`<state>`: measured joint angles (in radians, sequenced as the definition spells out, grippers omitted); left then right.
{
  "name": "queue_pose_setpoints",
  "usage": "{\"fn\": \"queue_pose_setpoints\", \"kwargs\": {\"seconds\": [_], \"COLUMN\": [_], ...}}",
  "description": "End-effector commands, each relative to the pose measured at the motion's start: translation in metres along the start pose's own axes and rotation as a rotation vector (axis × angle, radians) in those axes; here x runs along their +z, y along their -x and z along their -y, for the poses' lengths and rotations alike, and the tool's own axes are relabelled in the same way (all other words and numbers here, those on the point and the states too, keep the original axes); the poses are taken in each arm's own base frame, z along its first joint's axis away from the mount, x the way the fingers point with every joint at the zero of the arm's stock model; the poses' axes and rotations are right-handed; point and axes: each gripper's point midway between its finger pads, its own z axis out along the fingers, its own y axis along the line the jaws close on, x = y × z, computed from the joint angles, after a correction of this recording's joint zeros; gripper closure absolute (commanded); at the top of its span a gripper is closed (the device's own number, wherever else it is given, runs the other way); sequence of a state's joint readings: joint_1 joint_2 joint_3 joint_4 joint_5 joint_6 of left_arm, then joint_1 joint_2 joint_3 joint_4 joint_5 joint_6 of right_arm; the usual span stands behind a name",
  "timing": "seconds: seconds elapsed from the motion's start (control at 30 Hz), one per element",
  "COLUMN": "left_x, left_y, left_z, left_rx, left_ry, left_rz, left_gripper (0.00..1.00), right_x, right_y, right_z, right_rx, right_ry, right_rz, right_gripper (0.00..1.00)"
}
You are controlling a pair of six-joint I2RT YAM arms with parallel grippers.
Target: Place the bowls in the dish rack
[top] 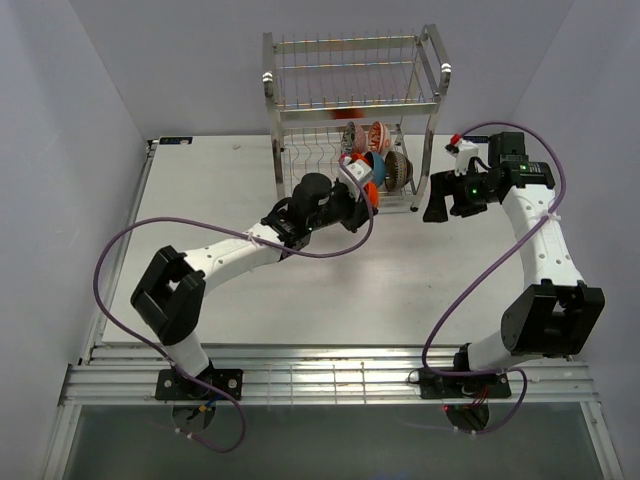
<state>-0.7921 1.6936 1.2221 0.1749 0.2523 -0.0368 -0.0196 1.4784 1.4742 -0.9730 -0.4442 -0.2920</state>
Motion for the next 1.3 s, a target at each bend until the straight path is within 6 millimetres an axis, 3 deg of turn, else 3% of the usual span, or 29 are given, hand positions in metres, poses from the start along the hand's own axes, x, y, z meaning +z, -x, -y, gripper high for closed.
{"fn": "queue_pose_setpoints", "kwargs": {"seconds": [0.0,0.07,0.1,0.2,0.3,0.5,0.8,1.27], "left_x": [0.000,0.004,0.008,0.016,0.019,0.027,0.048,0.061], "left_y": [0.072,0.077,0.069,0.062,0.062,0.059,0.036,0.046], "left_z": [-0.023,-0.043,-0.060,-0.088,-0.101,-0.113,-0.135,-0.148], "left_rx": [-0.141,-0.232,-0.277,-0.387,-0.399,-0.438,-0.573,-0.592], "left_ry": [0.065,0.122,0.158,0.231,0.277,0.247,0.195,0.154], "left_rz": [0.228,0.250,0.243,0.255,0.276,0.321,0.303,0.367], "left_gripper": [1.00,1.00,1.00,1.00,1.00,1.00,1.00,1.00], "right_x": [-0.010,-0.012,-0.012,-0.015,-0.014,-0.011,-0.011,-0.007], "right_y": [0.004,0.005,0.006,0.006,0.003,-0.004,-0.007,-0.016], "right_z": [-0.014,-0.017,-0.017,-0.017,-0.018,-0.020,-0.018,-0.018], "right_rx": [0.005,0.006,0.005,0.002,0.007,0.015,0.006,0.002], "right_ry": [0.053,0.065,0.064,0.058,0.069,0.086,0.074,0.090], "right_rz": [0.035,0.039,0.040,0.043,0.040,0.026,0.016,-0.018], "right_gripper": [0.10,0.10,0.10,0.10,0.10,0.10,0.10,0.10]}}
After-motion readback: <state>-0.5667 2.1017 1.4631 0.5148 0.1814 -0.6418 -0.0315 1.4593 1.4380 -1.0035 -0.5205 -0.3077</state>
